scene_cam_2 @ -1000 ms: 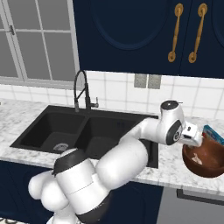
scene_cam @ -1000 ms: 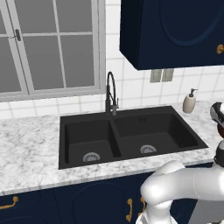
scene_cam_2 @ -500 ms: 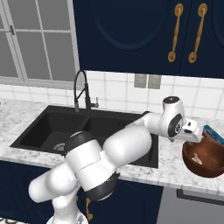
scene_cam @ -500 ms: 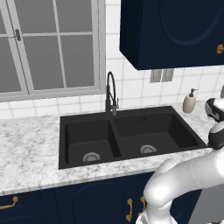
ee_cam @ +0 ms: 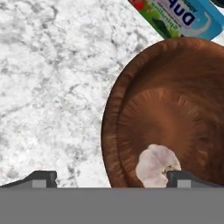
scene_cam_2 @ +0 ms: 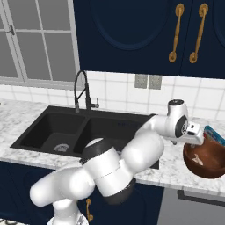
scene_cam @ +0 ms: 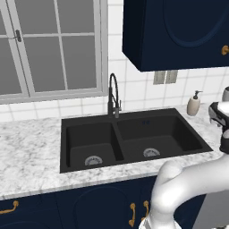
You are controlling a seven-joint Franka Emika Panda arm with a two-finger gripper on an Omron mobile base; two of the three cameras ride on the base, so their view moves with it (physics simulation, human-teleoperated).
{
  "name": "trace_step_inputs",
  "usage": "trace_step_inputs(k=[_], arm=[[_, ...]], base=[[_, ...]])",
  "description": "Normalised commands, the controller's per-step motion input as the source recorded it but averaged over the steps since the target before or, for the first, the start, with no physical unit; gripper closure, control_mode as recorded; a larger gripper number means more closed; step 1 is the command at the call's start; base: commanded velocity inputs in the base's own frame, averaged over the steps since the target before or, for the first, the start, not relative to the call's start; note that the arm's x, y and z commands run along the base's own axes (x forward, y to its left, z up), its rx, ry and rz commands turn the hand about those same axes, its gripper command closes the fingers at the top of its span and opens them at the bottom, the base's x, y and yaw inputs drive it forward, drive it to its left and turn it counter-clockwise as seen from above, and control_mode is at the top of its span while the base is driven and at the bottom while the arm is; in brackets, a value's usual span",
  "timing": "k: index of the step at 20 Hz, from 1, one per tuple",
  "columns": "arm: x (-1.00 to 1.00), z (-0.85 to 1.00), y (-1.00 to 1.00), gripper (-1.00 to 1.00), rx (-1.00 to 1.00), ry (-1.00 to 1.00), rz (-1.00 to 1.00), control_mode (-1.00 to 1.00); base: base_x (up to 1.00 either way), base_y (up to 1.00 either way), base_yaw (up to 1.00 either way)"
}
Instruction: Pick the garlic from the sink and place it in the bowl. Then pick the bowl and place it in the microwave. Then close the microwave door and press the start button.
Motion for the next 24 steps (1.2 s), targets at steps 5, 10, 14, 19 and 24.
trace_step_inputs(k=[5,10,14,19,24], arm=[[0.09,-0.42,-0.04,-1.00,0.00,0.07,0.00,-1.00],[0.01,-0.36,-0.13,-1.00,0.00,0.06,0.00,-1.00],[0.01,-0.25,-0.15,1.00,0.00,0.03,0.01,-1.00],[0.01,-0.15,-0.03,1.00,0.00,0.05,0.01,-1.00],[-0.15,-0.03,0.19,1.00,-0.08,-0.01,0.12,-1.00]], base=[[0.00,0.00,0.00],[0.00,0.00,0.00],[0.00,0.00,0.00],[0.00,0.00,0.00],[0.00,0.00,0.00]])
